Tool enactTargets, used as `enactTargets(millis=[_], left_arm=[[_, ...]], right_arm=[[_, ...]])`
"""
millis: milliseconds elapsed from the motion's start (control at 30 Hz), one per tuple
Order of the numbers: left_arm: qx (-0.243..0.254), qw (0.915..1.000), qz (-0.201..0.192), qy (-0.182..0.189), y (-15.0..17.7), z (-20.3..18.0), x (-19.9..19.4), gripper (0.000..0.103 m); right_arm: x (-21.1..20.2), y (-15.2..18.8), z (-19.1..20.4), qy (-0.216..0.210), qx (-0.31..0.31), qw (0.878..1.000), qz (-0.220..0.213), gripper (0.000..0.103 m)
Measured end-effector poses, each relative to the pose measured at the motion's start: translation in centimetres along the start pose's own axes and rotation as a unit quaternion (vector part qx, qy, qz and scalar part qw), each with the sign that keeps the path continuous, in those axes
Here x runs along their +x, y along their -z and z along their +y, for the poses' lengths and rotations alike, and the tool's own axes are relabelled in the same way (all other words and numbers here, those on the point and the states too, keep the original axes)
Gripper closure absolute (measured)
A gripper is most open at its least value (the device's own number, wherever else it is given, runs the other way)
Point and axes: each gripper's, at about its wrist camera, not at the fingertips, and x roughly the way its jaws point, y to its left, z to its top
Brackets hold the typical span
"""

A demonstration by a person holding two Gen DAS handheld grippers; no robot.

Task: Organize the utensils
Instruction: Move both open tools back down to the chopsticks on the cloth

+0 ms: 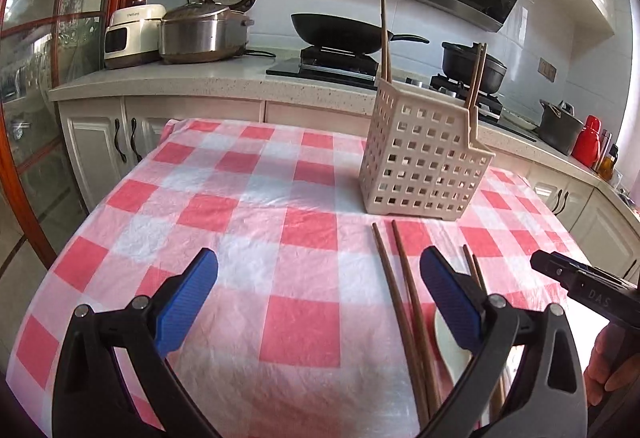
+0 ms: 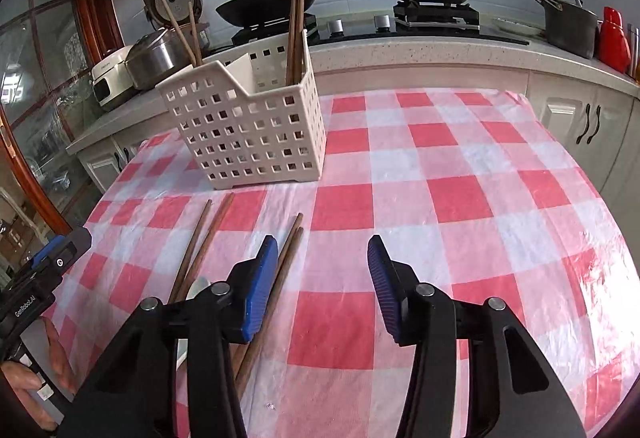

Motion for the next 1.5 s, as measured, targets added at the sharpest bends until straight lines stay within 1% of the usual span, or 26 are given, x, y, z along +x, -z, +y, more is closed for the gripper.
enactTargets(millis=[33, 67, 367, 567, 667, 767, 833, 933, 1067, 1167, 1300, 1500], left_arm=[[0.003, 1.0000, 0.000, -0.002, 0.2, -0.1, 0.1, 0.005], [0.005, 1.0000, 0.001, -0.004, 0.3, -0.1, 0.1, 0.005], [0.011, 0.9999, 0.003, -0.008, 1.1, -0.1, 0.4, 0.005], [0.016, 0.9998, -0.005, -0.014, 1.3, -0.2, 0.2, 0.005], [0.019, 0.9997, -0.002, -0.017, 1.4, -0.3, 0.2, 0.005], [0.021, 0.9997, -0.001, -0.016, 1.4, -0.4, 0.1, 0.005], [0.022, 0.9996, -0.001, -0.017, 1.5, -0.4, 0.1, 0.005], [0.023, 0.9996, 0.000, -0.015, 1.6, -0.4, 0.0, 0.005], [0.021, 0.9997, 0.001, -0.013, 1.6, -0.4, 0.1, 0.005], [0.017, 0.9998, 0.001, -0.010, 1.6, -0.2, 0.1, 0.005], [0.008, 0.9999, 0.003, -0.005, 1.7, 0.2, 0.2, 0.005], [0.001, 1.0000, 0.002, -0.001, 1.7, 0.5, 0.1, 0.005]], right_arm=[[0.1, 0.3, 0.2, -0.002, -0.001, 1.000, 0.004, 0.065], [0.0, 0.5, 0.3, -0.004, -0.002, 1.000, 0.006, 0.066], [-0.7, 2.7, 3.1, -0.043, -0.043, 0.998, 0.023, 0.066], [-0.3, 3.3, 3.8, -0.045, -0.046, 0.997, 0.032, 0.066], [0.4, 3.2, 3.6, -0.033, -0.036, 0.998, 0.037, 0.067], [1.2, 2.7, 3.2, -0.012, -0.027, 0.998, 0.048, 0.071], [1.8, 2.5, 2.9, -0.007, -0.019, 0.998, 0.058, 0.074], [2.5, 2.3, 2.8, -0.001, -0.016, 0.997, 0.071, 0.074], [2.9, 2.3, 3.2, 0.004, -0.021, 0.997, 0.076, 0.074], [3.3, 2.4, 3.4, 0.024, -0.029, 0.996, 0.081, 0.076], [3.4, 2.3, 3.5, 0.033, -0.033, 0.996, 0.080, 0.077], [4.1, 2.3, 4.3, 0.040, -0.048, 0.994, 0.090, 0.078]])
